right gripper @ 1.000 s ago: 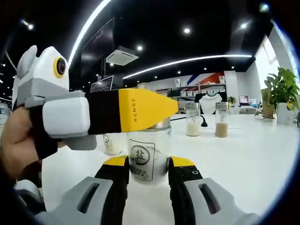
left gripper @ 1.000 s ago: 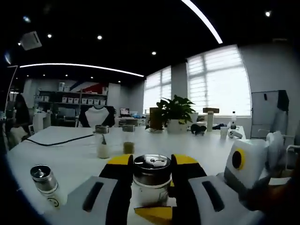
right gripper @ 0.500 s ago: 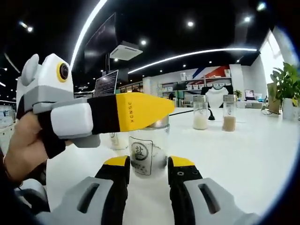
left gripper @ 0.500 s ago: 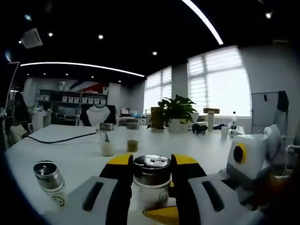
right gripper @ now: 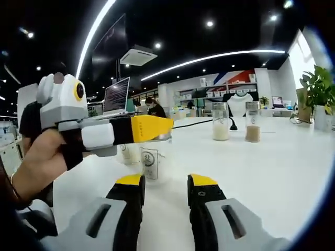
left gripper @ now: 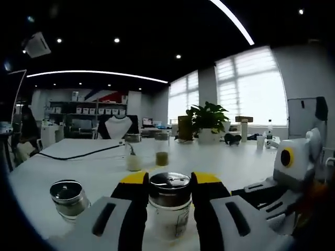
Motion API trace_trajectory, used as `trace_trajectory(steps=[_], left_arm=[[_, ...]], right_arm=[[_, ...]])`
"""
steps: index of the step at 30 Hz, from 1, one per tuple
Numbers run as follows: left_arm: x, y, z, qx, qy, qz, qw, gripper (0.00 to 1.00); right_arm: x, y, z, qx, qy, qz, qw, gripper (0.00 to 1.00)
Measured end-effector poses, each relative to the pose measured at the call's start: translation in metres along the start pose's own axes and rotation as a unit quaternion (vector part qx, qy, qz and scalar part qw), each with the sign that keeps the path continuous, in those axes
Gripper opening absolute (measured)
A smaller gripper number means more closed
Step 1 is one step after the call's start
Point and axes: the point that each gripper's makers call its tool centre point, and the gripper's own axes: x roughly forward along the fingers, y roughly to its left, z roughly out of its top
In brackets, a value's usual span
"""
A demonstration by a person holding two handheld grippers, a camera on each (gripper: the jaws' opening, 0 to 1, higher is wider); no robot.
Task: Rotate the seasoning bottle until the label or dispensing opening points toward the visible target arrow and the bottle remains upright within the marked orientation range
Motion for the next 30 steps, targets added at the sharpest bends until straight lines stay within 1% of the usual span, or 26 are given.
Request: trace_trajectory(steps=[5,8,14,15,18,21,23,26,30], left_arm=[[0.001,0.005,-0.001,0.003,0.0,0.007,1.0,0.33],[0.003,0.013,-0.002,0.009,0.003,0.015,0.9998,0.33],[0.004,0.017,-0.007,0.004,0.004,0.021,0.9998,0.33],[0.004,0.019,-0.005,0.004,-0.002,0.023,0.9997,0.33],[0.005,0.02,-0.007,0.002,-0.001,0.025,0.9997,0.33],[0.005,0.024,-0.008,0.009,0.0,0.031,0.9995,0.34],[0.005,0.025,-0.008,0.002,-0.002,0.029,0.9996,0.34],[0.005,0.027,-0.007,0.005,-0.002,0.032,0.9995,0.34],[0.003,0.033,-0.006,0.004,-0.002,0.046,0.9989,0.34]], right_arm=[[-0.001,-0.004,0.002,-0.001,-0.002,-0.004,1.0,0.3],[-0.001,-0.005,0.002,0.001,-0.002,-0.005,1.0,0.29],[-0.002,-0.005,0.0,0.003,0.0,-0.005,1.0,0.29],[-0.002,-0.006,0.0,0.003,0.0,-0.006,1.0,0.29],[-0.002,-0.006,0.001,0.003,0.0,-0.006,1.0,0.29],[-0.001,-0.006,0.002,0.003,-0.001,-0.006,1.0,0.29],[-0.001,-0.006,0.002,0.004,-0.002,-0.006,1.0,0.29],[-0.001,-0.007,0.001,0.006,-0.001,-0.007,1.0,0.29],[-0.001,-0.006,-0.001,0.007,0.002,-0.005,1.0,0.29]])
